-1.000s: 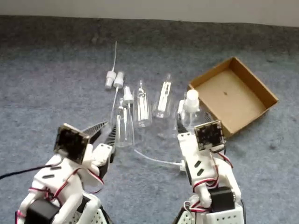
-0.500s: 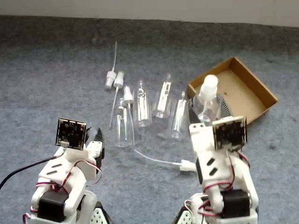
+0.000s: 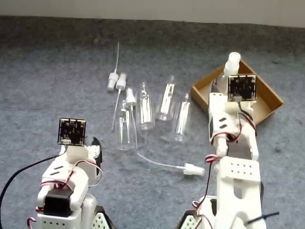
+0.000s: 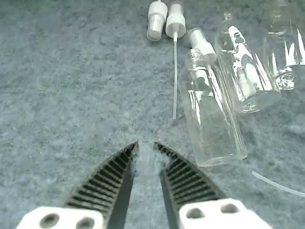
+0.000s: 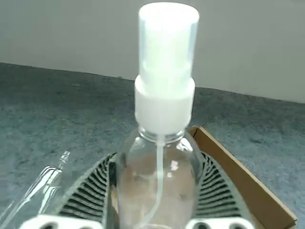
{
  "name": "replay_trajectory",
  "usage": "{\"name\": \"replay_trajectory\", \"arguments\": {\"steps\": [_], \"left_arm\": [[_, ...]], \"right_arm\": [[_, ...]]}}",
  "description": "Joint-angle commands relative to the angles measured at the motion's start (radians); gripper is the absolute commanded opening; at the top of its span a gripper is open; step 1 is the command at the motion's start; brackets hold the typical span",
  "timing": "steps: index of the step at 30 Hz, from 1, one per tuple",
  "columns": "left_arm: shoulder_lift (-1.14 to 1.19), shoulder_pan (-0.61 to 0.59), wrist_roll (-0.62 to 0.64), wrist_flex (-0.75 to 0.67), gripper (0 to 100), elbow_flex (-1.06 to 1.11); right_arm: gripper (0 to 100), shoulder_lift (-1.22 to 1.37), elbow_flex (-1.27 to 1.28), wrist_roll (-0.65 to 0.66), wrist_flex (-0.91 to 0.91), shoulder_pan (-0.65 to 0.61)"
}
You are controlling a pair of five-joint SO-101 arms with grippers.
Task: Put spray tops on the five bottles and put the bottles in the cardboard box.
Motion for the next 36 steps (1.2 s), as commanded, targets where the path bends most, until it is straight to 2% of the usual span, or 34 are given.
{"name": "replay_trajectory", "arguments": {"steps": [1, 4, 7, 17, 24, 36], "left_arm": [[-0.007, -0.007, 0.005, 0.003, 1, 0.001], [-0.007, -0.005, 0.002, 0.006, 1, 0.024], [-0.007, -0.005, 0.002, 0.003, 1, 0.036], [-0.007, -0.005, 0.002, 0.003, 1, 0.05], [-0.007, -0.005, 0.0, -0.103, 1, 0.133], [-0.007, -0.005, 0.0, -0.126, 1, 0.147]], "right_arm": [[6.7, 0.113, -0.076, -0.011, -0.197, 0.035], [6.7, 0.237, -0.099, -0.011, -0.334, 0.048], [6.7, 0.375, -0.196, -0.011, -0.383, 0.067], [6.7, 0.846, -0.619, -0.017, -0.389, 0.111], [6.7, 1.099, -0.846, -0.181, -0.389, 0.134], [6.7, 1.34, -1.049, -0.186, -0.389, 0.136]]}}
